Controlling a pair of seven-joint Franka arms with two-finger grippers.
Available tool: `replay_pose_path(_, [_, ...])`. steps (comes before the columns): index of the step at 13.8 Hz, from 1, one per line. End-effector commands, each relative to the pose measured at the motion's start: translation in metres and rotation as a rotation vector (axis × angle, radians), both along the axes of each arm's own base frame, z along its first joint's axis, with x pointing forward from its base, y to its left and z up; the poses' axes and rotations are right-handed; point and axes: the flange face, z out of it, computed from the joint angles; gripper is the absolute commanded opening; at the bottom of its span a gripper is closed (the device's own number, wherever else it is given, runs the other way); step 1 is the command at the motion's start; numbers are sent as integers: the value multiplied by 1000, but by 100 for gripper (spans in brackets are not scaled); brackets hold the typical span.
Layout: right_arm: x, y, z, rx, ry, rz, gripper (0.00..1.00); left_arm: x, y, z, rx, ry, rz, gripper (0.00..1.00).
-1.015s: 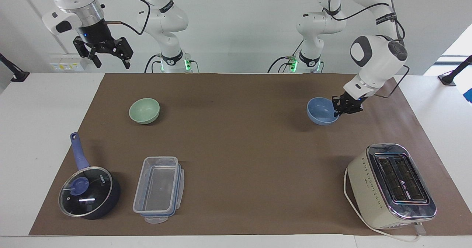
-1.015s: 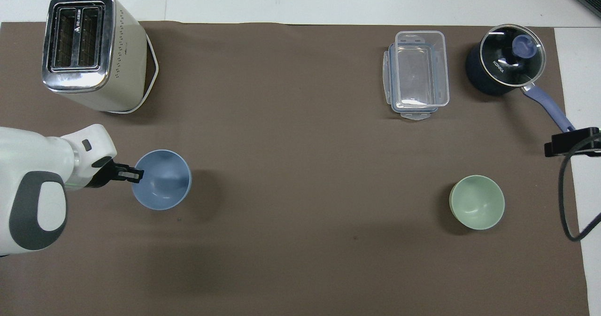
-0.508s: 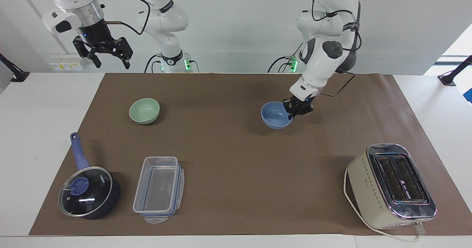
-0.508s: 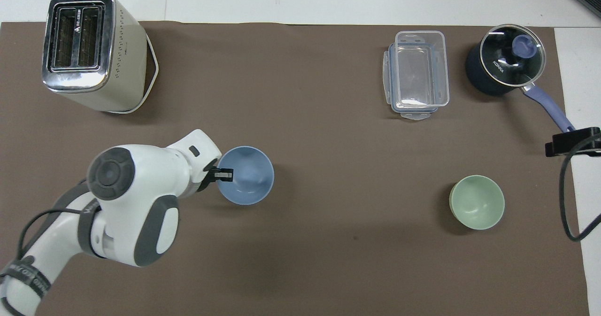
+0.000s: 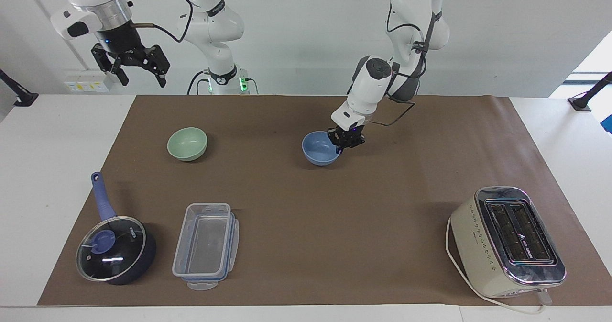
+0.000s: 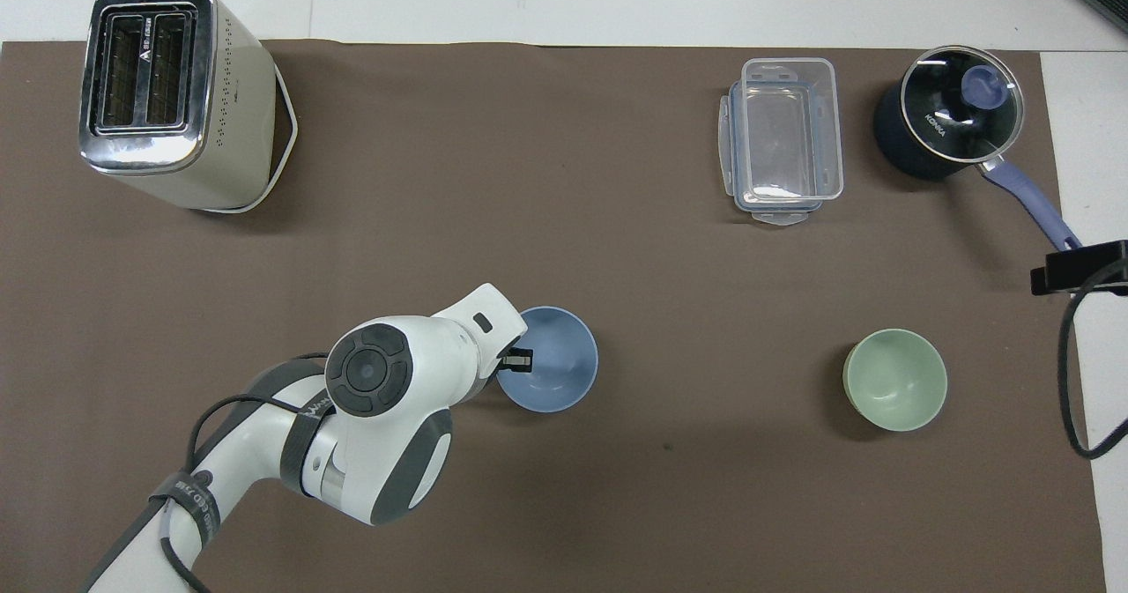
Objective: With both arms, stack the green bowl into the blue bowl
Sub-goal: 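Slide the blue bowl toward the table center with the left gripper, then withdraw the left gripper while the right gripper grasps the green bowl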
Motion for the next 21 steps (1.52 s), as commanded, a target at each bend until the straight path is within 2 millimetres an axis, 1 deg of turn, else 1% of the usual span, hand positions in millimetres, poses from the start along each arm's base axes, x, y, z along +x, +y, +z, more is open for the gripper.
replay_pose_path(1, [3, -11, -23, 4, 2, 30, 100, 2, -6, -4, -9, -3, 2, 0])
replay_pose_path(3, [12, -10, -60, 2, 5, 47, 100, 0, -5, -7, -2, 10, 0, 0])
replay_pose_path(4, [15, -11, -82, 3, 9, 58, 100, 1, -4, -15, 6, 21, 0, 0])
replay_pose_path(6, [18, -13, -104, 3, 12, 114, 100, 2, -2, -17, 9, 27, 5, 0])
replay_pose_path(7, [19, -13, -118, 6, 35, 140, 100, 3, 0, -17, 12, 32, 10, 22])
replay_pose_path(8, [18, -19, -132, 7, 44, 156, 100, 5, 2, -17, 14, 38, 13, 50])
replay_pose_path(9, [13, -28, -147, 11, 53, 168, 100, 5, 4, -18, 19, 44, 13, 74])
replay_pose_path(10, [9, -38, -162, 13, 57, 189, 100, 6, 5, -17, 24, 45, 8, 90])
replay_pose_path(11, [6, -51, -176, 16, 58, 215, 100, 10, 9, -11, 21, 36, 12, 94])
replay_pose_path(12, [1, -65, -196, 20, 65, 247, 100, 20, 20, -3, 19, 35, 31, 100])
replay_pose_path(13, [-6, -78, -214, 27, 79, 278, 100, 28, 25, 12, 30, 30, 16, 100])
replay_pose_path(14, [-14, -89, -229, 33, 83, 283, 100, 38, 33, 22, 49, 38, 10, 100])
replay_pose_path(16, [-18, -92, -243, 30, 74, 281, 100, 56, 53, 49, 68, 24, 3, 100])
replay_pose_path(17, [-20, -92, -251, 29, 71, 280, 100, 62, 66, 63, 71, 26, -7, 100])
replay_pose_path(19, [-32, -89, -272, 27, 61, 281, 100, 72, 101, 105, 66, 9, -28, 100])
replay_pose_path(20, [-38, -90, -281, 29, 67, 283, 100, 74, 121, 136, 62, 3, -21, 100])
replay_pose_path(21, [-45, -101, -294, 32, 73, 277, 100, 75, 137, 161, 60, 6, -3, 100])
